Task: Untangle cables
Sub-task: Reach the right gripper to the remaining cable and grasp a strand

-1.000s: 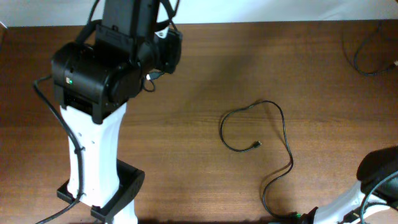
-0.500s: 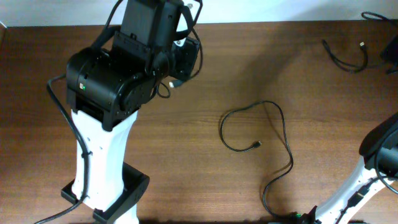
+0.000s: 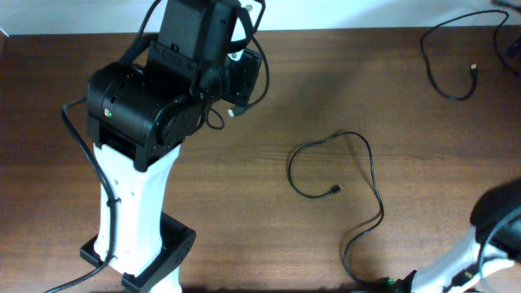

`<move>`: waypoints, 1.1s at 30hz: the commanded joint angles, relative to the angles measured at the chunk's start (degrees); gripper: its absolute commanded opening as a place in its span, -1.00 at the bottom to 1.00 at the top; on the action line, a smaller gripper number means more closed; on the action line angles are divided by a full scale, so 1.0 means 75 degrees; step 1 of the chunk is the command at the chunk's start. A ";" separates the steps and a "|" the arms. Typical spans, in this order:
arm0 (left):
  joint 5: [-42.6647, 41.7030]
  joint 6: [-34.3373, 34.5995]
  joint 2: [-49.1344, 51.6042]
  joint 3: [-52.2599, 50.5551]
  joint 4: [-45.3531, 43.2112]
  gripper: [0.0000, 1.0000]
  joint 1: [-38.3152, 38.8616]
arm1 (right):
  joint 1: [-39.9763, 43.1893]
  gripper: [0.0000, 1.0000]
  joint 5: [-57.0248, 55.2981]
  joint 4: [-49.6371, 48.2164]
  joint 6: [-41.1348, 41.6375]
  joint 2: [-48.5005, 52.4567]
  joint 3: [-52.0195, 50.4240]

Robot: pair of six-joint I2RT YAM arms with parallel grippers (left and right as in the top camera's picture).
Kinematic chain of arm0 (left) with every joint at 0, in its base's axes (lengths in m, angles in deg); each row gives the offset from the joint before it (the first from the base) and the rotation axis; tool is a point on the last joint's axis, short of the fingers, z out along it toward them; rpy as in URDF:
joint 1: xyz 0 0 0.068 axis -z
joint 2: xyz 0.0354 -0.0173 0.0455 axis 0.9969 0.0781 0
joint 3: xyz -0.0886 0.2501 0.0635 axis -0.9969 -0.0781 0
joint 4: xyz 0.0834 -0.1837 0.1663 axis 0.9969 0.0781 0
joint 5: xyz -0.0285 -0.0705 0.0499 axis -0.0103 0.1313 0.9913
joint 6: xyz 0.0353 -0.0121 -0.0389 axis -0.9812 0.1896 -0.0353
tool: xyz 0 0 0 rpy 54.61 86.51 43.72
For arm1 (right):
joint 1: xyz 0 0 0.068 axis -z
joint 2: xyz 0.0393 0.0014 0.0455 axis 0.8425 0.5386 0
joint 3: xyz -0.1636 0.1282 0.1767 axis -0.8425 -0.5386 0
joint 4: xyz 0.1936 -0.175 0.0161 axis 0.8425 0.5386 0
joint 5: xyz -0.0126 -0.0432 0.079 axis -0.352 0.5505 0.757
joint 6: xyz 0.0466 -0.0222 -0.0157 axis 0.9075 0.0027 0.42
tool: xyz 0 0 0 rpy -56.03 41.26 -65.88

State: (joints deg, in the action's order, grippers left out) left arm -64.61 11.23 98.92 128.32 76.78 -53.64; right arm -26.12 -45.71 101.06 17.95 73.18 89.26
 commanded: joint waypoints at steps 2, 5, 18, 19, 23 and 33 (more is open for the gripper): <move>-0.0023 -0.0119 -0.0003 0.0017 0.0000 -1.00 0.0032 | -0.0154 0.98 0.0274 0.1393 0.1029 -0.0699 0.0093; -0.0023 -0.0119 -0.0003 0.0017 0.0000 -1.00 0.0032 | -0.0460 0.98 0.0452 0.2285 0.1020 -0.0699 0.0085; -0.0023 -0.0119 -0.0003 0.0017 0.0000 -1.00 0.0032 | -0.1632 0.98 0.0775 -0.0437 -0.2465 -0.0682 -0.2809; -0.0023 -0.0119 -0.0003 0.0017 0.0000 -1.00 0.0032 | -0.1626 0.98 0.0778 -0.0831 -0.2614 -0.0682 -0.3194; -0.0023 -0.0122 -0.0003 0.0017 0.0000 -1.00 0.0032 | -0.1463 0.97 0.0749 -0.2667 -0.3016 -0.0682 -0.4721; -0.0026 -0.0122 -0.0003 0.0017 0.0000 -1.00 0.0032 | -0.1416 0.97 0.0746 -0.3934 -0.1958 -0.0076 -0.5837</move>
State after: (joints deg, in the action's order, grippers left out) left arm -64.63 11.23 98.94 128.32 76.80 -53.64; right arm -36.81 -40.83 71.53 -0.21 70.21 46.11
